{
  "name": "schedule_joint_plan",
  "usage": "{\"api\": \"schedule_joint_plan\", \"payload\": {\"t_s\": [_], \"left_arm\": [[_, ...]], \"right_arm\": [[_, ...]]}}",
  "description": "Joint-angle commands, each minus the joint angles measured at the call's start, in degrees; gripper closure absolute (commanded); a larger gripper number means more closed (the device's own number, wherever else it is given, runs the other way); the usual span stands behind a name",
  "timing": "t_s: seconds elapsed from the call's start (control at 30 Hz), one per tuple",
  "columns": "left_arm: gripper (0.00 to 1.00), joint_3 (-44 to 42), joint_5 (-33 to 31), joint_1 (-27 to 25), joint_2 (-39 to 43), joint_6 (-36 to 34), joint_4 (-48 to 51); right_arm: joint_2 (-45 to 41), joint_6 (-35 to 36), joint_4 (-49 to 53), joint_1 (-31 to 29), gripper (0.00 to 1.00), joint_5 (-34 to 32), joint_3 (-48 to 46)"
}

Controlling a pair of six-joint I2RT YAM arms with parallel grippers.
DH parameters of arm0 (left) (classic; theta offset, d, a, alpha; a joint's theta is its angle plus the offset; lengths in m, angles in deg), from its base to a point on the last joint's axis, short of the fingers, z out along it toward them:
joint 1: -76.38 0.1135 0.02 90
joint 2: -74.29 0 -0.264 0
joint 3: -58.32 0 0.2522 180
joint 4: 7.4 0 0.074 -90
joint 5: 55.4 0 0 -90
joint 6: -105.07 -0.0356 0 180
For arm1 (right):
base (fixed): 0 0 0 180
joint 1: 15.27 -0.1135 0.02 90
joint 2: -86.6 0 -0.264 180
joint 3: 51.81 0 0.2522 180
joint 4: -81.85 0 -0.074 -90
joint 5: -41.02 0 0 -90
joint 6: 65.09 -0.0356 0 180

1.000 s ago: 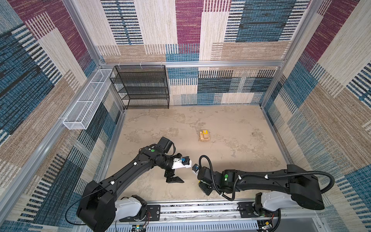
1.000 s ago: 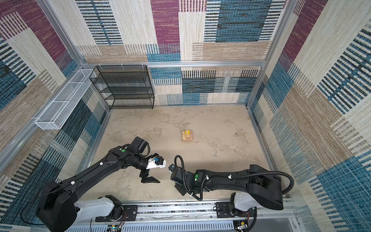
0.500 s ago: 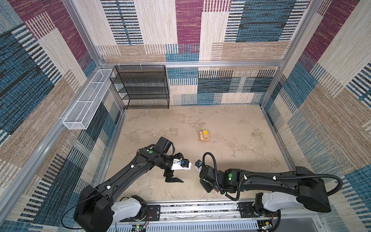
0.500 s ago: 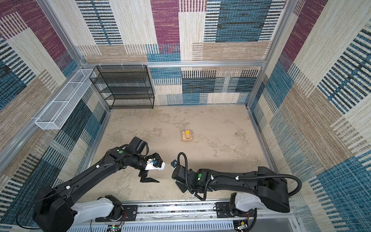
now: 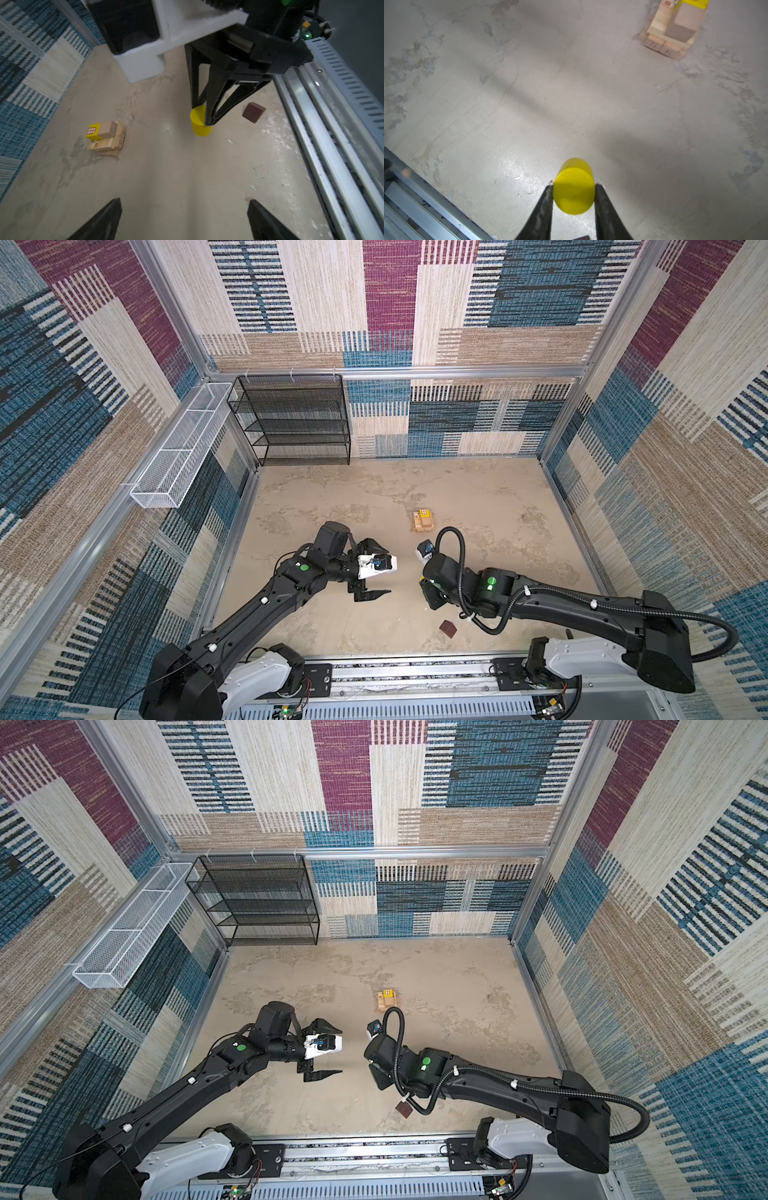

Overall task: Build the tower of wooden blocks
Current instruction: 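Lift and carry the yellow cylinder with the right gripper toward the stack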

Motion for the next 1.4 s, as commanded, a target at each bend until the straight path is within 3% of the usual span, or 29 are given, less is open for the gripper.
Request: {"api": "schedule_joint_plan", "payload": {"t_s": [0.0, 0.17, 0.53, 0.8, 1.03, 1.37], "left_arm": [[0.01, 0.5, -5.8, 0.0, -1.3, 16.7, -18.4], [0.01, 10.6, -9.6, 0.0, -8.9, 29.1, -14.5], [0.01, 25.9, -15.6, 0.1, -21.8, 40.2, -10.4], [0.01, 21.7, -13.0, 0.1, -19.8, 42.1, -11.7], [0.01, 25.0, -13.4, 0.0, -20.5, 45.9, -5.7], [0.01, 24.9, -11.7, 0.0, -20.2, 49.5, -5.5]], "right_arm": [[-0.5, 2.4, 1.9, 2.9, 1.0, -0.8, 2.9], [1.2, 5.3, 4.8, 7.9, 1.0, -1.9, 8.7], [6.2, 7.8, 3.3, 17.1, 1.0, -1.6, 14.8], [9.5, 8.5, 1.3, 20.4, 1.0, -0.9, 17.1], [12.5, 8.5, -0.1, 21.5, 1.0, -0.1, 18.7], [18.1, 8.5, -2.5, 22.8, 1.0, 0.8, 22.3]]}}
